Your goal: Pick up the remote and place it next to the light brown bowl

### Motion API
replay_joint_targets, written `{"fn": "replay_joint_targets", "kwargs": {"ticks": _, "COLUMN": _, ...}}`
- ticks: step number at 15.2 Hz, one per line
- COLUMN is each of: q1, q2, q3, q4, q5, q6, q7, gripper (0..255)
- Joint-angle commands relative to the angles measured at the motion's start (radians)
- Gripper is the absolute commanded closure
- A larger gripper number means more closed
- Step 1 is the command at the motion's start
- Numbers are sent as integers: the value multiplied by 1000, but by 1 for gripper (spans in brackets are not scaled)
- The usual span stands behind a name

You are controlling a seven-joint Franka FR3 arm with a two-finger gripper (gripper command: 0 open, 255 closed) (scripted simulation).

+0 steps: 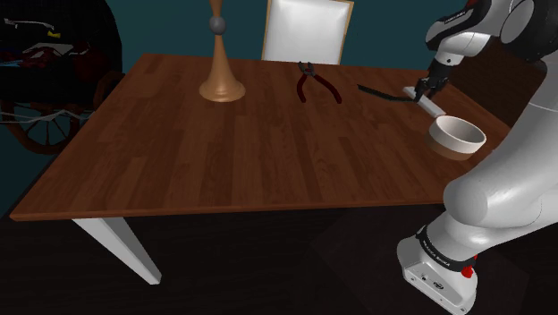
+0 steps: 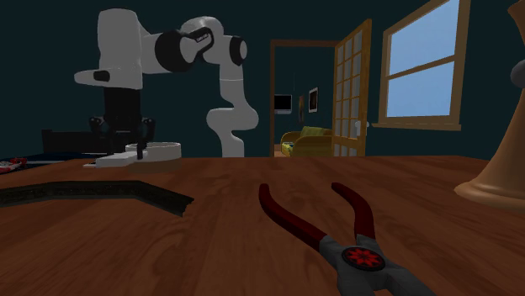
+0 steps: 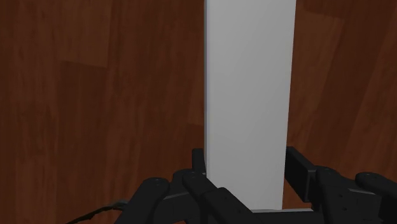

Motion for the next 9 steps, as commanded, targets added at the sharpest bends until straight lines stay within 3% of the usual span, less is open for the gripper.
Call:
{"fn": "replay_joint_targets", "kwargs": {"ticks": 1, "q1": -2, "q2": 11, "q3": 2, "q4": -14, "q5": 6, "q6": 25, "q7": -4, "gripper": 255}}
{"fn": "replay_joint_targets", "kwargs": {"ticks": 9, "q1": -9, "q2": 62, "q3": 12, "q4": -59, "q5": 33, "q6": 116, "q7": -21, "gripper": 255}}
